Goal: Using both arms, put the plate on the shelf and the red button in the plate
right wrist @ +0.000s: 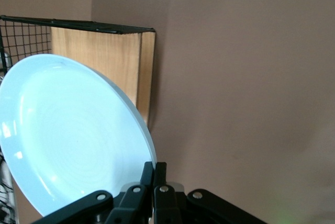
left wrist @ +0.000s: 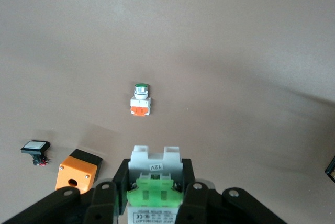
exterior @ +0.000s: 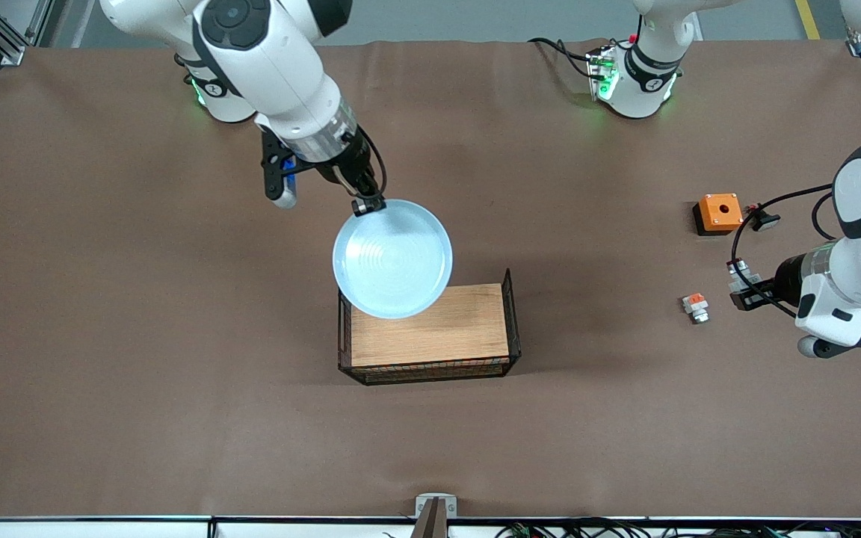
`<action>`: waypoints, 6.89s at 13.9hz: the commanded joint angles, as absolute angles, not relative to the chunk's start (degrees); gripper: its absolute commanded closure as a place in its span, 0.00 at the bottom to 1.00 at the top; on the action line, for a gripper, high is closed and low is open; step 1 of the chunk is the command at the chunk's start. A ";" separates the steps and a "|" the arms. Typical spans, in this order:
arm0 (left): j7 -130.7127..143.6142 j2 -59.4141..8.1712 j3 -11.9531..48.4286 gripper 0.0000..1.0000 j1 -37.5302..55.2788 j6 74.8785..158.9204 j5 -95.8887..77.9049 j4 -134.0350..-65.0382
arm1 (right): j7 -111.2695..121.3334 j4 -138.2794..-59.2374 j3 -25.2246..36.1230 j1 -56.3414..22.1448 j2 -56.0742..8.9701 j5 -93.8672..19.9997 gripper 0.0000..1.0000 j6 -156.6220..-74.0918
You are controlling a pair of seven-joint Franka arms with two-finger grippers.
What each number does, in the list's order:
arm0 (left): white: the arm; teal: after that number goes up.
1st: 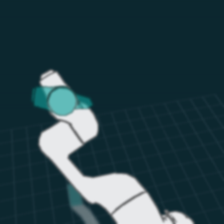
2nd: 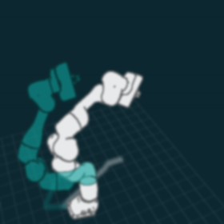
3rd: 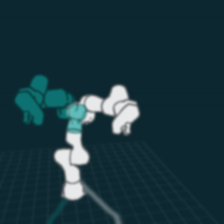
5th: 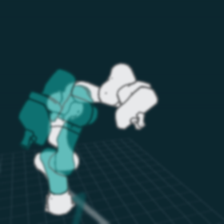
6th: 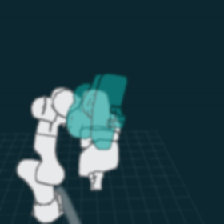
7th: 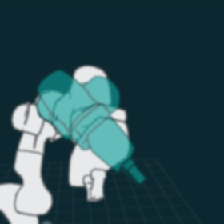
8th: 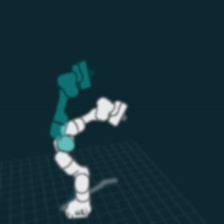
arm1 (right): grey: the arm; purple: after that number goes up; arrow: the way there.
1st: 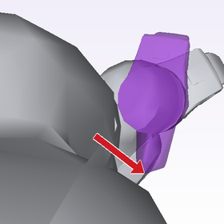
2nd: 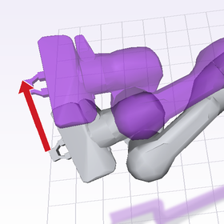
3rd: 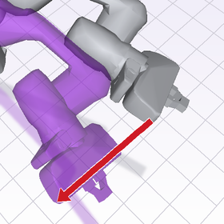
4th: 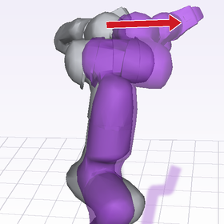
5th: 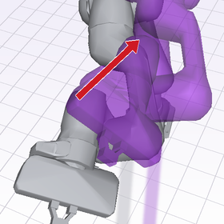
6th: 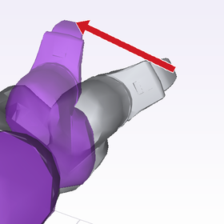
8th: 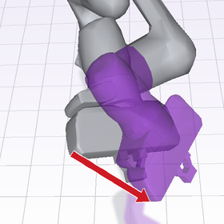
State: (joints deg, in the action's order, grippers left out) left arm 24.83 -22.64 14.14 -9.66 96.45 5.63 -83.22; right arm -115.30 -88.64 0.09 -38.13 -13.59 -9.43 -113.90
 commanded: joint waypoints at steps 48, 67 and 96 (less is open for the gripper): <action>122.61 -45.79 3.69 0.94 36.82 123.66 2.64 -59.41 | -39.49 -92.46 1.50 -7.48 3.08 -3.43 0.00 -84.37; 122.26 -47.82 3.52 0.00 38.14 122.53 2.99 -60.56 | -6.42 -90.35 1.14 2.99 7.65 -0.61 0.00 -92.29; 5.28 -16.28 3.69 0.00 1.32 77.08 -0.53 -66.43 | -1.93 -90.53 1.05 2.55 7.56 0.44 0.00 -90.44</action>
